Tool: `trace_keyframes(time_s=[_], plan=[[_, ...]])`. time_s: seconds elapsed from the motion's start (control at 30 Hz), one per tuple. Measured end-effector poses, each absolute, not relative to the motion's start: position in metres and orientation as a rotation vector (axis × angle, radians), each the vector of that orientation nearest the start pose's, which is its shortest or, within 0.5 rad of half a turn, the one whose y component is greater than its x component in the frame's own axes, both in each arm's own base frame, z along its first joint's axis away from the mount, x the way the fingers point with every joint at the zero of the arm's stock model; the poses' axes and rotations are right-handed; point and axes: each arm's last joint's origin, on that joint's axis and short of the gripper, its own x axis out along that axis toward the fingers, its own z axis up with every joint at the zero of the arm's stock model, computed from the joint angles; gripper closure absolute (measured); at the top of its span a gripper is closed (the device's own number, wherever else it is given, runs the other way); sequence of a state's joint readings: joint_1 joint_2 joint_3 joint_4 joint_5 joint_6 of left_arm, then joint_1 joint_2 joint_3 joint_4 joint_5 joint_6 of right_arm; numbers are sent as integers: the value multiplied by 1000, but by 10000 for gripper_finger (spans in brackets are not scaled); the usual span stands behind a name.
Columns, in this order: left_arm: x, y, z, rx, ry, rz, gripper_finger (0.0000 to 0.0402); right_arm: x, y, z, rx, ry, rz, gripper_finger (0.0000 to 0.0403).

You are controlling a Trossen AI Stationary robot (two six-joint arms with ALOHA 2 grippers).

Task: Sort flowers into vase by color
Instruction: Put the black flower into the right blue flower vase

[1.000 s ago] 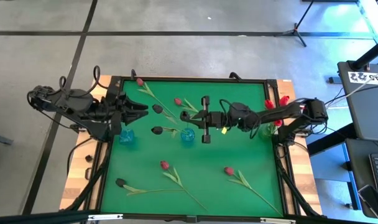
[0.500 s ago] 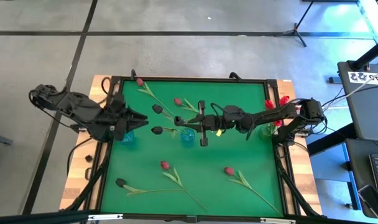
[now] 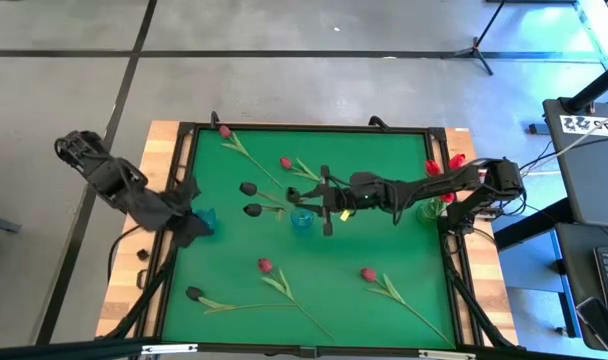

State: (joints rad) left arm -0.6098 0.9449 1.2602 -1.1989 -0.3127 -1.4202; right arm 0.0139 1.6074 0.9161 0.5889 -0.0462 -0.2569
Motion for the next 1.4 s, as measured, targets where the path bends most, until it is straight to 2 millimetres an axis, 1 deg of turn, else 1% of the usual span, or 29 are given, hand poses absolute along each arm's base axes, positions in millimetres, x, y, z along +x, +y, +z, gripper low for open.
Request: trace_keyframes(time_s=[0.13, 0.27, 0.4, 0.57, 0.63, 0.7, 0.77, 0.87, 1.0, 1.13, 1.23, 1.33, 1.4], plan=[[121, -82, 368, -915, 947, 336, 233, 346, 5, 257, -224, 107, 39, 280], [132, -97, 358, -856, 1064, 311, 233, 334, 5, 270, -184, 142, 36, 218], [142, -120, 342, -724, 1213, 266, 233, 324, 13, 295, -173, 221, 42, 158], [153, -152, 319, -567, 1326, 245, 233, 312, 26, 325, -181, 326, 16, 91], [156, -162, 311, -514, 1367, 234, 233, 306, 30, 339, -183, 338, -8, 69], [159, -171, 303, -471, 1394, 215, 233, 301, 30, 347, -181, 361, -28, 52], [162, -178, 298, -445, 1403, 190, 233, 297, 29, 355, -158, 364, -45, 43], [166, -193, 294, -458, 1370, 136, 233, 289, 28, 365, -96, 358, -60, 39], [165, -211, 283, -426, 1342, 127, 233, 276, 28, 378, -56, 377, -72, 38], [165, -230, 264, -356, 1339, 155, 233, 263, 35, 390, -67, 381, -119, 38], [170, -249, 246, -331, 1330, 124, 233, 254, 42, 396, -78, 381, -152, 38], [174, -263, 226, -277, 1345, 116, 233, 249, 48, 397, -88, 407, -195, 38], [174, -268, 211, -206, 1365, 136, 233, 247, 52, 397, -101, 417, -218, 38]])
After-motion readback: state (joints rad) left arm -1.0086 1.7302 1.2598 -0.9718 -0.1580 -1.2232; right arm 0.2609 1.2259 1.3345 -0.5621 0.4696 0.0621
